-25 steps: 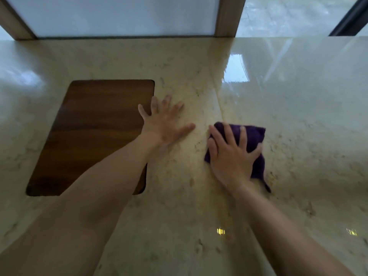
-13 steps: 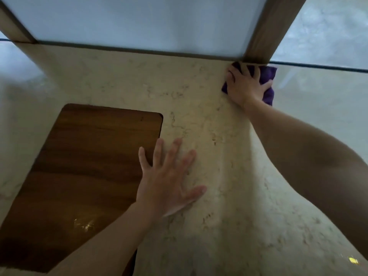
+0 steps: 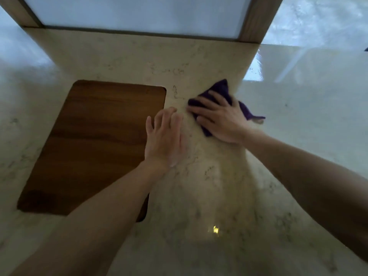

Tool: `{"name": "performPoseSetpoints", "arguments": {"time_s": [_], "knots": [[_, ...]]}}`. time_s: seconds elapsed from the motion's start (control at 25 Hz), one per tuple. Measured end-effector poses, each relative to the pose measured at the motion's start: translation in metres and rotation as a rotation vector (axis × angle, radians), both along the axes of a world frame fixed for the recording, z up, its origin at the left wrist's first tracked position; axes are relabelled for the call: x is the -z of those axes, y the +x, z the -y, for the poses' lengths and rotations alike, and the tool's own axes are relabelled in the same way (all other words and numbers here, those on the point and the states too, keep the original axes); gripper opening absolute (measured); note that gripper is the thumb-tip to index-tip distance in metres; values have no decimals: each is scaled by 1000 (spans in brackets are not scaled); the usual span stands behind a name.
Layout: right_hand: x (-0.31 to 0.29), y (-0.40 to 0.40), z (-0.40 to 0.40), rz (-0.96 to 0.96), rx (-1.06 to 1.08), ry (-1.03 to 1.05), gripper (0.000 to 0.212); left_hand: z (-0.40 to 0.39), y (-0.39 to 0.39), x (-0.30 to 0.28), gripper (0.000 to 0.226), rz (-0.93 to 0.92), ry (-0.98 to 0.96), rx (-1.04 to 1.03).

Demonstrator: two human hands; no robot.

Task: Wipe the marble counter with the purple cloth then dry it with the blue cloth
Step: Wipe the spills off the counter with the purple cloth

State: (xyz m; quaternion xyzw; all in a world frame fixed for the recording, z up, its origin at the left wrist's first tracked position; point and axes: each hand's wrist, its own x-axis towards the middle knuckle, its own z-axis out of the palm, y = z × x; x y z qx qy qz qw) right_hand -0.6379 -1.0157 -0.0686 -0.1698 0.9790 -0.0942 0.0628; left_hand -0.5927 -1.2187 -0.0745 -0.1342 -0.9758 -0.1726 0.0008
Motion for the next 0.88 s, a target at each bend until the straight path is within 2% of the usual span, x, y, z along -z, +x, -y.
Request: {"name": "performPoseSetpoints", "arguments": {"time_s": [0.12,0.24,0.32,0.44,0.64,0.72,0.88], "knots": [[2,111,26,-20,-72,19,49,3,15,-2,31,-85,-20,6],[3,200,50,3,-45,27,47,12,44,-8,34,41,-37,-32],[0,257,68,34,-5,43,46,24,86,-12,38,91,-59,67],[-2,329,95,80,8,38,46,48,157,-10,45,125,-193,321],[-1,411,142,47,79,75,45,89,226,-9,48,75,-245,416],[0,424,159,41,141,83,46,116,228,-9,49,36,-323,388],[6,426,178,20,242,90,46,186,201,0,53,36,-356,123]]}}
